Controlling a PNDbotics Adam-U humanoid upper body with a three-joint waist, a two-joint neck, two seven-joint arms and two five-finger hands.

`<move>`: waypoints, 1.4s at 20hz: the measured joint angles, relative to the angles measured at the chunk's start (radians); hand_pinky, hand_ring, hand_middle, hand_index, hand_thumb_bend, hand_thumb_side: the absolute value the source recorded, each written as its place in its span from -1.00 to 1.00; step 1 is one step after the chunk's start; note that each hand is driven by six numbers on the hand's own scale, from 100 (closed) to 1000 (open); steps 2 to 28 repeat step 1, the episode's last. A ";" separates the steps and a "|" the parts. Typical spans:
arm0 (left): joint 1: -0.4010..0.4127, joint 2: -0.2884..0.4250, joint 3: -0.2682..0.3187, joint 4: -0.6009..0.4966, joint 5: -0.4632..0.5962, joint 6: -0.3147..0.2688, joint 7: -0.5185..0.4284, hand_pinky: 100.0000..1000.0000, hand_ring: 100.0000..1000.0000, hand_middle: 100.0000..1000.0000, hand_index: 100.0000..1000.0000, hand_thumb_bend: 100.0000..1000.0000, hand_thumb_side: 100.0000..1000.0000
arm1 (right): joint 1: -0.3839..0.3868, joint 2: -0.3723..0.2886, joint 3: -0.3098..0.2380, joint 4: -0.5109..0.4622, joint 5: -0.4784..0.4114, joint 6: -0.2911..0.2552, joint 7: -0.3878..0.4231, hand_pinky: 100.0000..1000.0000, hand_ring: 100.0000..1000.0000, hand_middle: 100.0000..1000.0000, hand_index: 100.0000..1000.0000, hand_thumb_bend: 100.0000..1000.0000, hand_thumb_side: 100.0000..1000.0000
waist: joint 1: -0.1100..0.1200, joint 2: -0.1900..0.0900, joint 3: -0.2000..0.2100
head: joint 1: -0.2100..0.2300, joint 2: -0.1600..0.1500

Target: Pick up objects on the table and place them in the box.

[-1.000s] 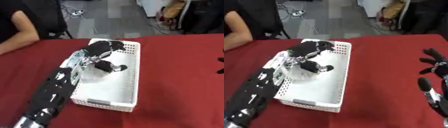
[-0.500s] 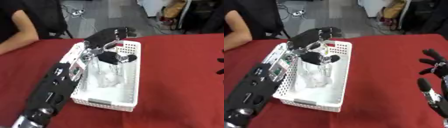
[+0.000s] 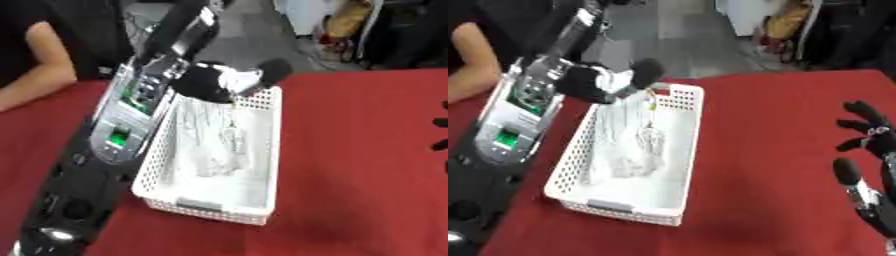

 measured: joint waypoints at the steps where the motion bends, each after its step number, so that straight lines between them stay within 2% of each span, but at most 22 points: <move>1: 0.018 0.007 0.030 -0.029 0.055 0.010 0.018 0.56 0.74 0.93 0.84 1.00 0.38 | 0.000 0.000 -0.001 0.000 0.000 0.000 0.000 0.02 0.55 0.76 1.00 -0.01 0.85 | 0.000 0.000 0.001 | -0.006 -0.007; 28: 0.018 0.007 0.030 -0.029 0.055 0.010 0.018 0.56 0.74 0.93 0.84 1.00 0.38 | 0.000 0.000 -0.001 0.000 0.000 0.000 0.000 0.02 0.55 0.76 1.00 -0.01 0.85 | 0.000 0.000 0.001 | -0.006 -0.007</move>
